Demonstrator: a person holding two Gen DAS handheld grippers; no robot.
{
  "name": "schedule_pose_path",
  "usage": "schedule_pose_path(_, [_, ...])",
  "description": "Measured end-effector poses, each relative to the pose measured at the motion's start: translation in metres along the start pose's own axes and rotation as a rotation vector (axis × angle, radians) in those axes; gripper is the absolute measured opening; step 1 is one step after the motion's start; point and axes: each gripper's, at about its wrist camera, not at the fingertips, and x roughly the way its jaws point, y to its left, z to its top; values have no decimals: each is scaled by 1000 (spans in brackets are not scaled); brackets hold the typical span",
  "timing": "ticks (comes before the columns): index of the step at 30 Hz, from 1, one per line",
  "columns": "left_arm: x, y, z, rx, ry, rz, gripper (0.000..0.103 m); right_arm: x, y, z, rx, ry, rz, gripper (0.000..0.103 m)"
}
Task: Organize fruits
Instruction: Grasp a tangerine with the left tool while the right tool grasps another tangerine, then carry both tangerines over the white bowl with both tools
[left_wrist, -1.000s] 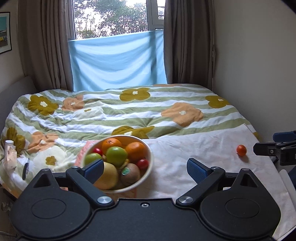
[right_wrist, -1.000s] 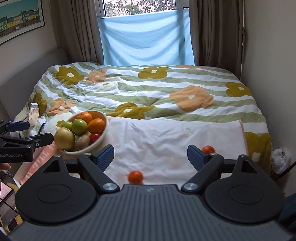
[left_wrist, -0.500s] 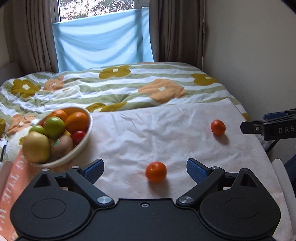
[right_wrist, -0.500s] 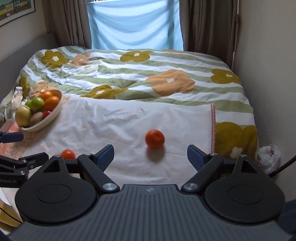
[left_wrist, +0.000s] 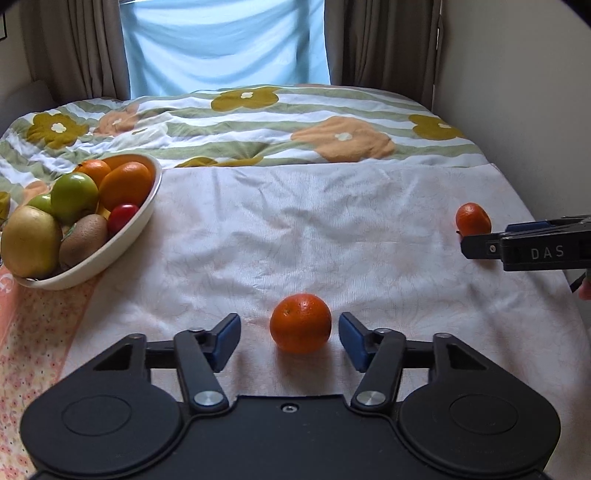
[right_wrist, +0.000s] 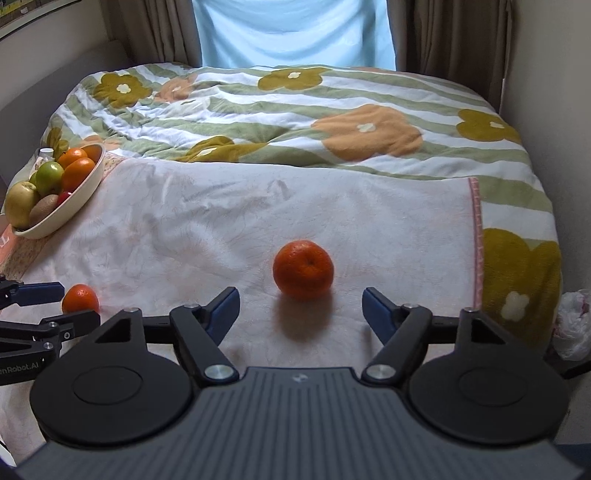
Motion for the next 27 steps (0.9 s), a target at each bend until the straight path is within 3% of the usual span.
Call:
schedule_pose_path(1, [2, -1, 0, 1, 4, -2, 49, 3, -1, 0, 1, 1, 7, 83])
schedule_pose_path(4, [3, -3, -1, 9, 2, -22, 39, 9, 1, 0, 5, 2, 16, 79])
schedule_pose_path(13, [1, -4, -2, 14, -4, -21, 39, 14, 2, 4, -1, -22, 2, 71])
schedule_pose_path(15, [1, -4, -2, 15, -5, -20, 39, 16, 1, 6, 12, -28, -2, 63])
schedule_pose_path(16, [1, -4, -2, 15, -5, -21, 39, 16, 0, 7, 15, -29, -6, 53])
schedule_pose_path(27, [-37, 12, 13, -15, -75, 5, 39, -21, 14, 20, 7, -74, 11, 53])
